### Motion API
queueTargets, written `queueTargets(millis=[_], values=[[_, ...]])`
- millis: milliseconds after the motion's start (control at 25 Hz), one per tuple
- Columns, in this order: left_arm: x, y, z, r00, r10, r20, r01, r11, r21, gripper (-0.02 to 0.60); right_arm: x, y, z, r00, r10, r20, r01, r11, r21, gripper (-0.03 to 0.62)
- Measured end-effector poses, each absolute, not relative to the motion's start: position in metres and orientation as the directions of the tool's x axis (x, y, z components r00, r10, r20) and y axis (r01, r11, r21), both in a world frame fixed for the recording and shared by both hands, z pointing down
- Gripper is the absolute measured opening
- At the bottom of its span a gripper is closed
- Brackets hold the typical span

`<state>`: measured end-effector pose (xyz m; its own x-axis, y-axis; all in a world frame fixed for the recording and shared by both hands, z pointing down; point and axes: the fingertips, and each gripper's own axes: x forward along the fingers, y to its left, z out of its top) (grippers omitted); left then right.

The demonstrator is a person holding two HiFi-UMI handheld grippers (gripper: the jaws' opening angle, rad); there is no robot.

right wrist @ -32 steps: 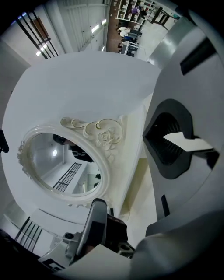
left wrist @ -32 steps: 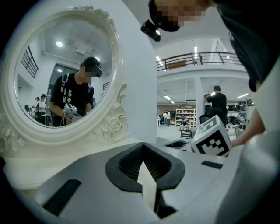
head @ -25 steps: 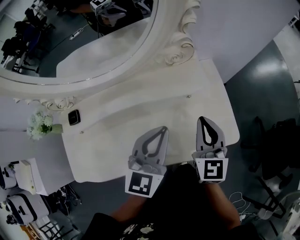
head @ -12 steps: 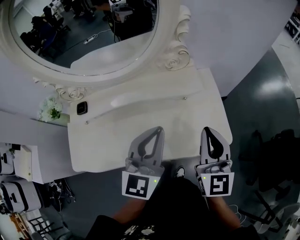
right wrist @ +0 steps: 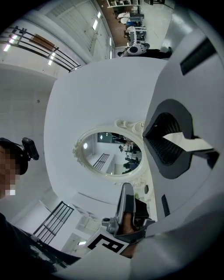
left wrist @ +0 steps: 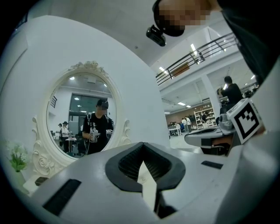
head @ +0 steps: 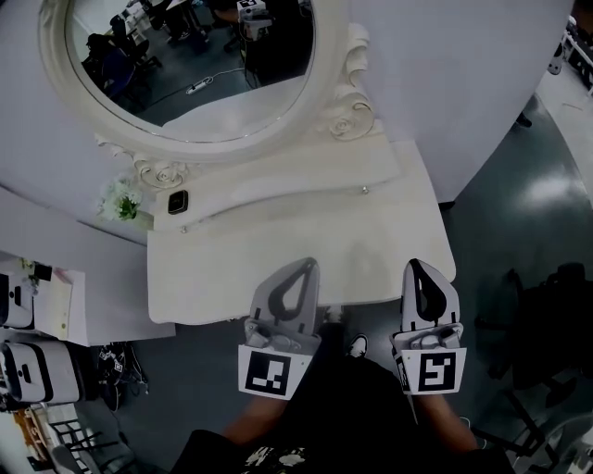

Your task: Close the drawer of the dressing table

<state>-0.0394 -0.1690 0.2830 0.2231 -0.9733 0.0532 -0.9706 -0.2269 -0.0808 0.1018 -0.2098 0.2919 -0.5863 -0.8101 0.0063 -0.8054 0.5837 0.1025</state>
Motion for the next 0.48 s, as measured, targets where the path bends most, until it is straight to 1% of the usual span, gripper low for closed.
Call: queueTargets(millis=[480], values=[[-0.029, -0.152, 0.269, 0.217, -0.976, 0.026, -0.968, -0.219, -0.124, 0.003, 0.115, -0.194, 0.282, -0.588, -0.808, -0.028, -0.805, 0.582, 0.115, -0.002]])
